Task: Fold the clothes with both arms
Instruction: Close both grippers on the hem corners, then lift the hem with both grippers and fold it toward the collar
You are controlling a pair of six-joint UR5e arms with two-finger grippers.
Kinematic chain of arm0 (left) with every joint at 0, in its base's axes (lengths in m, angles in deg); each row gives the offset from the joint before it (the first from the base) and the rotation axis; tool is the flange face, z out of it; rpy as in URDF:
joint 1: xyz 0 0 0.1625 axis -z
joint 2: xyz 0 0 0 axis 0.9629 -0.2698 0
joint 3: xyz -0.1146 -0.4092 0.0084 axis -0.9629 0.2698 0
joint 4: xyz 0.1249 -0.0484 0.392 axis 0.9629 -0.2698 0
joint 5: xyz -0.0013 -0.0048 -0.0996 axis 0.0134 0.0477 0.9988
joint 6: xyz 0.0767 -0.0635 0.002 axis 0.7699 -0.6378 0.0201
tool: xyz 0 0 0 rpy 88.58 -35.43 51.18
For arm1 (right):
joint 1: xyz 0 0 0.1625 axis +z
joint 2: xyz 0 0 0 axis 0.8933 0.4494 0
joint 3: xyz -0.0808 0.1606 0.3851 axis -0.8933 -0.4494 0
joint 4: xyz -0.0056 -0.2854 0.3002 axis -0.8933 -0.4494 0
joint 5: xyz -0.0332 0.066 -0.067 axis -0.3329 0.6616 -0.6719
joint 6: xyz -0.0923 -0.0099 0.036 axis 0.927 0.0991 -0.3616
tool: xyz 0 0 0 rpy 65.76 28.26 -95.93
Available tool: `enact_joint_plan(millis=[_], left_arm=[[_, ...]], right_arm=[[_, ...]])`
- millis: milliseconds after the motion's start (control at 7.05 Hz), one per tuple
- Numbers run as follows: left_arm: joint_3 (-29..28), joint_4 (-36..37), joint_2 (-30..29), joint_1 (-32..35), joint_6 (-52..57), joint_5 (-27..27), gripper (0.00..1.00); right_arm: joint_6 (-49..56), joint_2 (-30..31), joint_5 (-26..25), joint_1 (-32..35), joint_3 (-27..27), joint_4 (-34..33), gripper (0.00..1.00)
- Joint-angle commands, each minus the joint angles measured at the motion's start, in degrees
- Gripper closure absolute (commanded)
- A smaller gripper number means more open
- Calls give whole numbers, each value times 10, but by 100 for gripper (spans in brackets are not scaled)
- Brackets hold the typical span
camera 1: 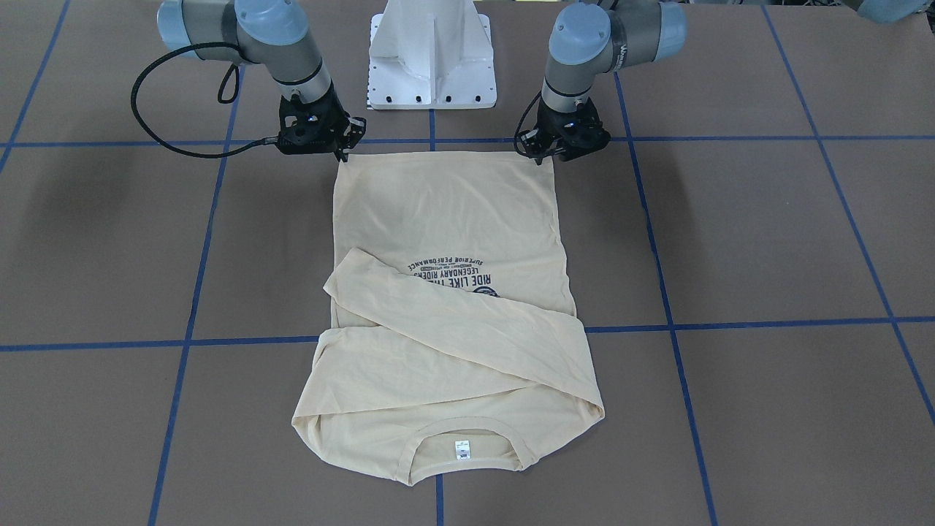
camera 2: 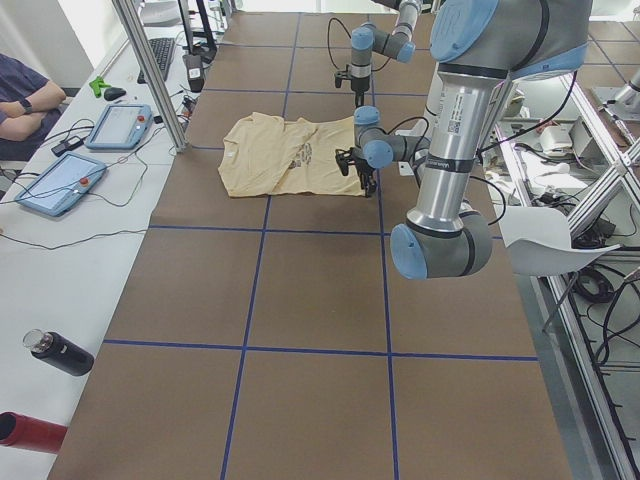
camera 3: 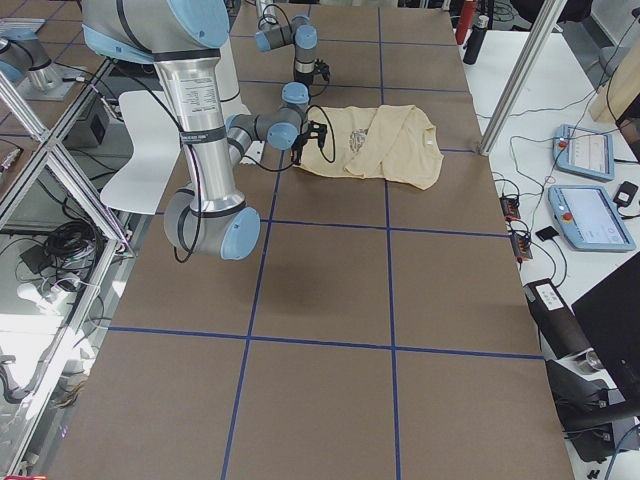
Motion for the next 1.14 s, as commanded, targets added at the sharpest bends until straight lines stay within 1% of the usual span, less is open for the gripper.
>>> enact_joint_plan(millis=[0,142,284,709,993], left_arm=[[-1,0,-1,-2,-1,1,49],[-2,0,-3,-3,-1,1,51],[-2,-1,-3,-4,-1,1,61],[-3,-1,-5,-4,-1,1,100],[8,0,-6,0,-1,2,100]], right_arm=[[0,1,0,0,1,0,100],[0,1,0,1,1,0,100],[0,2,1,2,1,0,100],[0,2,8,7,3,0,100],[1,3,17,14,4,0,100]])
